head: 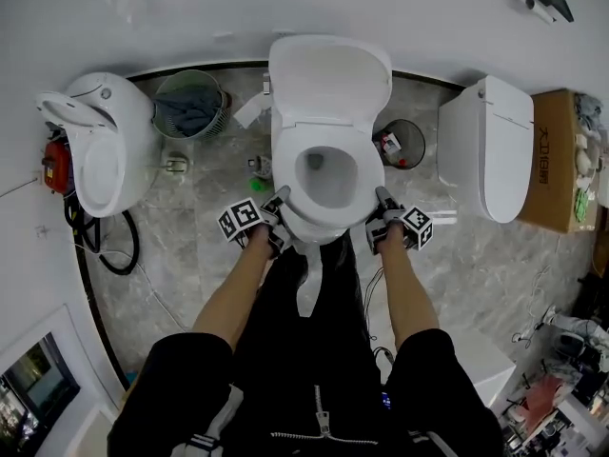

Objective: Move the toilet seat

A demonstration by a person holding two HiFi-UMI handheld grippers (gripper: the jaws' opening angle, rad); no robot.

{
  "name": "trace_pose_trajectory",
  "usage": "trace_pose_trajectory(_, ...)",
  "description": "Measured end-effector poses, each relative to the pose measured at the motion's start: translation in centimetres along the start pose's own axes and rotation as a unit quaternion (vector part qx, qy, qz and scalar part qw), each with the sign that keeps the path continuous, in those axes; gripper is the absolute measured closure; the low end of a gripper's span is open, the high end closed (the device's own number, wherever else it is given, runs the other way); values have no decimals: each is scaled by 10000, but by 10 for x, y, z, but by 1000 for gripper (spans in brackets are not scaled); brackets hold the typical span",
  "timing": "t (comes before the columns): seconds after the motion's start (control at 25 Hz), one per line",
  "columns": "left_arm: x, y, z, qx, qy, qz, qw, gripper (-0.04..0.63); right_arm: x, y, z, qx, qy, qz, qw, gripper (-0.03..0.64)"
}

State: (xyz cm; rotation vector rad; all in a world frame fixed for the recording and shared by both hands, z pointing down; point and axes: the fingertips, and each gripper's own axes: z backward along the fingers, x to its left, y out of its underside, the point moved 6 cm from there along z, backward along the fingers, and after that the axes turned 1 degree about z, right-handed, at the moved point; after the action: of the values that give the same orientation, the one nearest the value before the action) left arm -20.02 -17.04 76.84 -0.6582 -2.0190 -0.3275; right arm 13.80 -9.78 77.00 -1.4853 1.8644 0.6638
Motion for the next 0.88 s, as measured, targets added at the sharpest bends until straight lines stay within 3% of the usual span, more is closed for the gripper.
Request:
trace_pose_trajectory(0.28,-62,-33,-16,-501,341,291,9977,373,55,-30,-9,44,-938,-1032,9902,442)
trace_pose_trajectory(0.56,-99,-59,-31,-1164,327,733,9899,367,97,-52,-27,347,-873,-943,9911,431)
trace_pose_trajectory(0.88,-128,-87,-53,-1760,374,1044,9781,365,128,-77,-60,530,-1107,-1077,9866,411)
